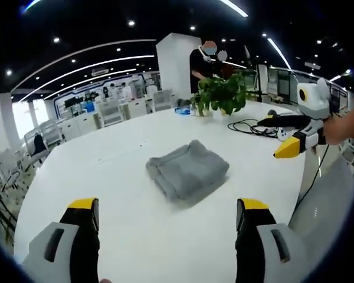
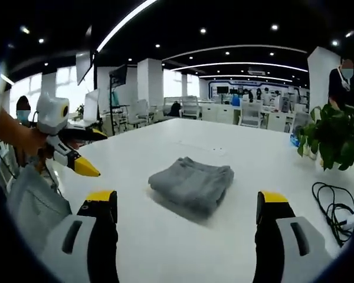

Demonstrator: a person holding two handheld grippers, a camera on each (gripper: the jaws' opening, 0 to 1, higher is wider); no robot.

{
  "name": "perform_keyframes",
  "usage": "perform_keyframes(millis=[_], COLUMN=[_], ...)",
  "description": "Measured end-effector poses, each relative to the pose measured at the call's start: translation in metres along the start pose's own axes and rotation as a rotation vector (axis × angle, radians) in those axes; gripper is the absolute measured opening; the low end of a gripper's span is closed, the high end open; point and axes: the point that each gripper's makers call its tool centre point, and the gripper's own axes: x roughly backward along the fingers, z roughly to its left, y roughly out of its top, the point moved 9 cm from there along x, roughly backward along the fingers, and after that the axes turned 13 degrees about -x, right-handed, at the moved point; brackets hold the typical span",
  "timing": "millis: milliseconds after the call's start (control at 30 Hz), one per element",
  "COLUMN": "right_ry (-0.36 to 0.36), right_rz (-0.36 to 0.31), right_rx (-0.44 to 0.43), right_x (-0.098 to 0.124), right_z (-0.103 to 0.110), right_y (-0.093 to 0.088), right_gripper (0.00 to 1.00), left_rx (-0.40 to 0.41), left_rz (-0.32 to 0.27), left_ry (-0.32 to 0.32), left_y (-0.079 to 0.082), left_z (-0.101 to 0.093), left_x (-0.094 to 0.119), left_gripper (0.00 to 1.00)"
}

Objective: Fold the towel on the table until its edges align and the towel forms a compact rectangular stack.

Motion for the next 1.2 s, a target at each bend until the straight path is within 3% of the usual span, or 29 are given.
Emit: perform_keyframes(millis=[167, 333, 467, 700, 933, 1200], right_ry=[-0.015, -0.005, -0.028, -0.009, -0.003, 0.017], right_rz=[0.016, 0.017, 0.016, 0.042, 0.048, 0.06], right_rx=[-0.024, 0.009, -0.014, 0.069, 0.033, 0.064], right_x=[0.007, 0.017, 0.017, 0.015, 0.017, 0.016], right_z=[0.002, 0.012, 0.003, 0.009, 0.008, 0.01], right_y=[-0.01, -0.015, -0.018, -0.022, -0.027, -0.034], right_gripper=[0.99, 0.99, 0.99, 0.99, 0.99, 0.99], left_rx=[0.025, 0.028, 0.022, 0.035, 0.029, 0.04], left_rz=[0.014, 0.03, 0.028, 0.046, 0.075, 0.08], left_ry=[0.004, 0.009, 0.006, 0.001, 0.004, 0.021], left_y=[-0.011, -0.017, -0.02, -0.027, -0.032, -0.034], left_z=[-0.005, -0.005, -0.01, -0.017, -0.019, -0.022], left_x=[0.005, 0.008, 0.01, 0.012, 0.016, 0.019], left_gripper=[0.99, 0.99, 0.99, 0.99, 0.99, 0.99])
